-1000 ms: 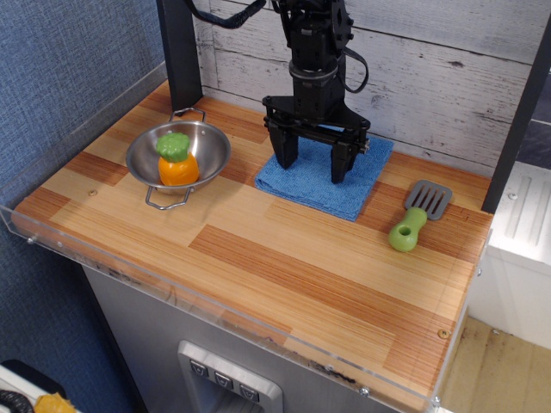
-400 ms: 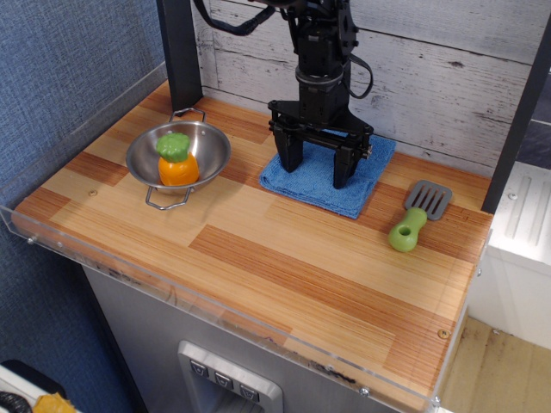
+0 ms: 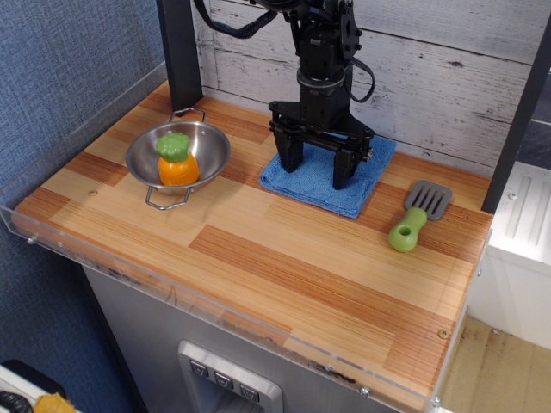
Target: Bring the blue rectangle near the front edge.
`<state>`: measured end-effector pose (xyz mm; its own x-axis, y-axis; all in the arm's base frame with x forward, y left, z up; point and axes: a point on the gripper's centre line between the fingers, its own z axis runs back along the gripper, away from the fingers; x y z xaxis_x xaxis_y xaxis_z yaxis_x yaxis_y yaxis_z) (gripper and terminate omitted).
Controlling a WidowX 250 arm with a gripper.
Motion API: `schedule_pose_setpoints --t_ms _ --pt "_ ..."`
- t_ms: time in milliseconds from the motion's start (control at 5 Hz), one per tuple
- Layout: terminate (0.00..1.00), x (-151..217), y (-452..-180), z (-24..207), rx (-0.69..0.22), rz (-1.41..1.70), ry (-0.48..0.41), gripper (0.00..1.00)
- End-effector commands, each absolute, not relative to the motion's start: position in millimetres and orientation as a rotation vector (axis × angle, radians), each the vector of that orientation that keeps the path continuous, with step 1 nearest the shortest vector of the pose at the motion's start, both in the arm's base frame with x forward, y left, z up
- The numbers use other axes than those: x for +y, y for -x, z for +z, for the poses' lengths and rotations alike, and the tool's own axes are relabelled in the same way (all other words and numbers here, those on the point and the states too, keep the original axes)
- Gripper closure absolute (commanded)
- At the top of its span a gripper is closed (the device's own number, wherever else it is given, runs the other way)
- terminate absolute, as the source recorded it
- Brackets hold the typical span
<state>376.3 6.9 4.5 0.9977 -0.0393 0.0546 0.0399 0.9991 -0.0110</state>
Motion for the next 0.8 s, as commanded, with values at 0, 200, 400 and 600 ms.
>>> schedule_pose_setpoints --t_ms 0,200,400,600 --pt "0.0 12 -369 0 -0.018 -0.027 0.022 0.0" --pt "0.0 12 -367 -1 -0.004 -0.026 0.02 0.0" --pt "0.0 13 -362 -1 0.007 -0.03 0.022 0.0" --pt "0.0 14 -353 0 0.02 -0.032 0.03 0.0"
